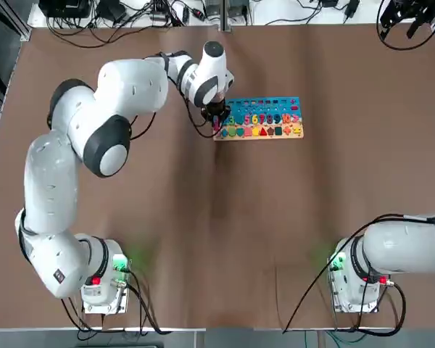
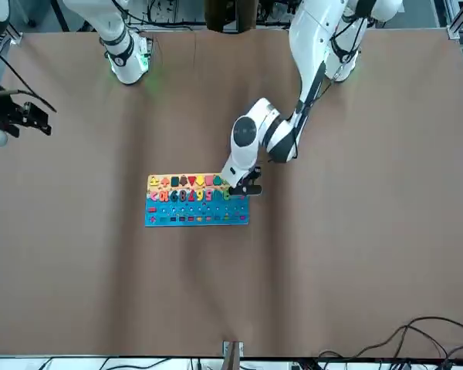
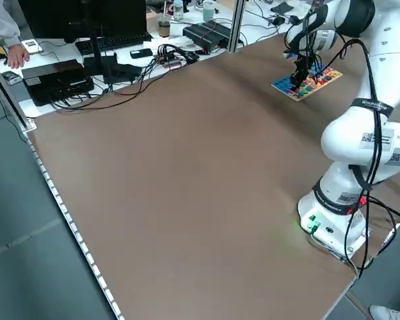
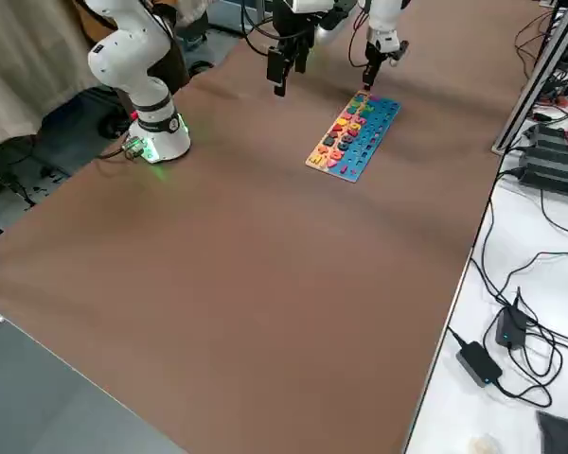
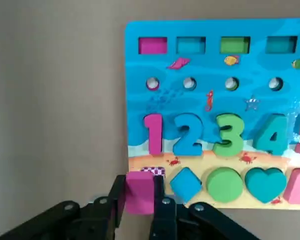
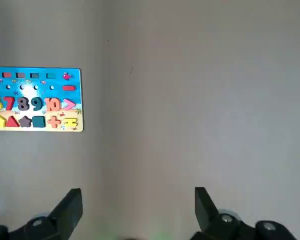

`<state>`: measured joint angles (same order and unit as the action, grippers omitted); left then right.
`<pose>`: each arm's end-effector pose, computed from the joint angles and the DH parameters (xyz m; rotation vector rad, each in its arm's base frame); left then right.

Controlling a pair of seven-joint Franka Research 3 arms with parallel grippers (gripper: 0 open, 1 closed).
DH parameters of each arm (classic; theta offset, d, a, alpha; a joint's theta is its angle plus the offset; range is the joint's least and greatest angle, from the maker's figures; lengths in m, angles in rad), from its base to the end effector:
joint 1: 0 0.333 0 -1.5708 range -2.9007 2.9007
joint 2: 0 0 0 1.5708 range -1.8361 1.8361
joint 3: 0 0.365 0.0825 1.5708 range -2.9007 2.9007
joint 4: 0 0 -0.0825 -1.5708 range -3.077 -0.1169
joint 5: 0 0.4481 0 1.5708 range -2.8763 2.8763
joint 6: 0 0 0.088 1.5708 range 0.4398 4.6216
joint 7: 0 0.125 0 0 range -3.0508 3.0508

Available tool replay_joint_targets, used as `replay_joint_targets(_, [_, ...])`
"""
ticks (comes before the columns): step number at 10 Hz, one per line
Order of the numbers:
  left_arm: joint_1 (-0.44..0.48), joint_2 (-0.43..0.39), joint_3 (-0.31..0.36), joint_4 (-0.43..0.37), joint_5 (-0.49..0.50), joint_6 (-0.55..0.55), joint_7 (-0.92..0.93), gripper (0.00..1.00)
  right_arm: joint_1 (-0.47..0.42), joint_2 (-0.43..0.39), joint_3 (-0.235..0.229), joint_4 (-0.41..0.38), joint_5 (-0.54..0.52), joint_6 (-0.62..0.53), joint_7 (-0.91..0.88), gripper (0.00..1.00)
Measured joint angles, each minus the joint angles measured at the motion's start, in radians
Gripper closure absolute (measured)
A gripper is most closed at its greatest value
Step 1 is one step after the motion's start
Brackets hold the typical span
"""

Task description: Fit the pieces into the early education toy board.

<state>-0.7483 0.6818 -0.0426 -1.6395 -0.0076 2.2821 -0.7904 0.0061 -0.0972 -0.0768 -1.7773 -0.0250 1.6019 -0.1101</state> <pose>0.5375 -0.5390 0.1912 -3.1360 -0.0213 0.0791 0.5774 -0.0458 0.6058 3.1281 0.0654 -0.1248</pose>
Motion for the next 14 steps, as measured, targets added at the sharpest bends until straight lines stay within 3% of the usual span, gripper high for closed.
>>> replay_joint_targets(14, [-0.008,0.027,-0.005,0.007,-0.010,0.013,-0.021,0.74,0.000,0.000,0.000,0.000,0.000,0.000,0.000,0.01])
